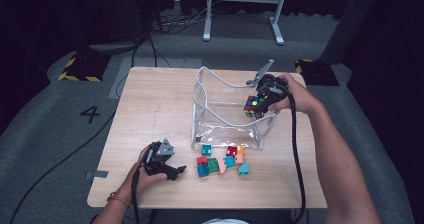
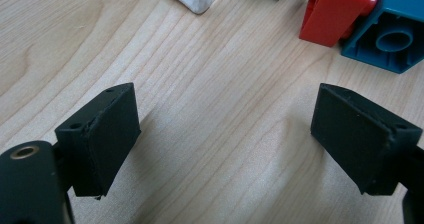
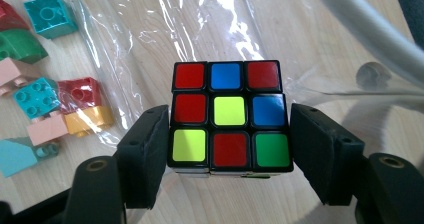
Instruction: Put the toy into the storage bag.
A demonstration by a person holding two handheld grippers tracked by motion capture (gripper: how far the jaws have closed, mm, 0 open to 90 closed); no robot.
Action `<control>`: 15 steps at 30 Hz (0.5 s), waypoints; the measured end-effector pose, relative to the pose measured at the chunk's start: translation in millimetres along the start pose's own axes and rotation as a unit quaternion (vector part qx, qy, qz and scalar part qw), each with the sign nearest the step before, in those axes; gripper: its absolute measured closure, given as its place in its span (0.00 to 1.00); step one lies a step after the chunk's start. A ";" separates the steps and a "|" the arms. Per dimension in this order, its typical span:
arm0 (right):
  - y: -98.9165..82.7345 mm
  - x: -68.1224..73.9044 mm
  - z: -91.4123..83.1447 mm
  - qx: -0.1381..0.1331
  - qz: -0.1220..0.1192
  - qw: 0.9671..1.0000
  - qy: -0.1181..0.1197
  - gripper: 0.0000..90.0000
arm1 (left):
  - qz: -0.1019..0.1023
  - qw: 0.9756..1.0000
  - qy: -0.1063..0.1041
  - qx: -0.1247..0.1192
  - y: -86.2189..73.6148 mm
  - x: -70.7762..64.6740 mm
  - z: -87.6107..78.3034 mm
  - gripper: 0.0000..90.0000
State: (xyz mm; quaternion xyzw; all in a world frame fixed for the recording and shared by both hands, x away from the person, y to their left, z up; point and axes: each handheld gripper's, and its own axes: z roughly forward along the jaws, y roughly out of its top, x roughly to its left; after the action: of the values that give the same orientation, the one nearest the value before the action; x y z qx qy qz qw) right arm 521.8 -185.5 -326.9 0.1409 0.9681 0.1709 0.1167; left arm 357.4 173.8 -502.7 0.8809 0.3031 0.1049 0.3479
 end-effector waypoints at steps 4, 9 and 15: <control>0.3 6.2 -3.2 -0.018 0.008 1.000 0.012 0.38 | -0.001 1.000 0.000 -0.001 -0.1 -0.1 0.1 0.14; -4.7 6.8 -9.7 -0.044 0.006 0.999 0.005 0.41 | 0.000 1.000 0.001 0.000 0.0 -0.1 0.1 0.14; -12.7 7.5 -15.9 -0.088 0.017 0.996 0.002 0.40 | 0.000 1.000 0.000 0.000 0.0 -0.1 0.1 0.14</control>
State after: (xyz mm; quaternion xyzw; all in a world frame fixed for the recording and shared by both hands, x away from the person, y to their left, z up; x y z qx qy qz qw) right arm 507.5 -199.4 -318.3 0.1462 0.9470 0.2579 0.1241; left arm 357.4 173.6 -502.7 0.8808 0.3035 0.1052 0.3480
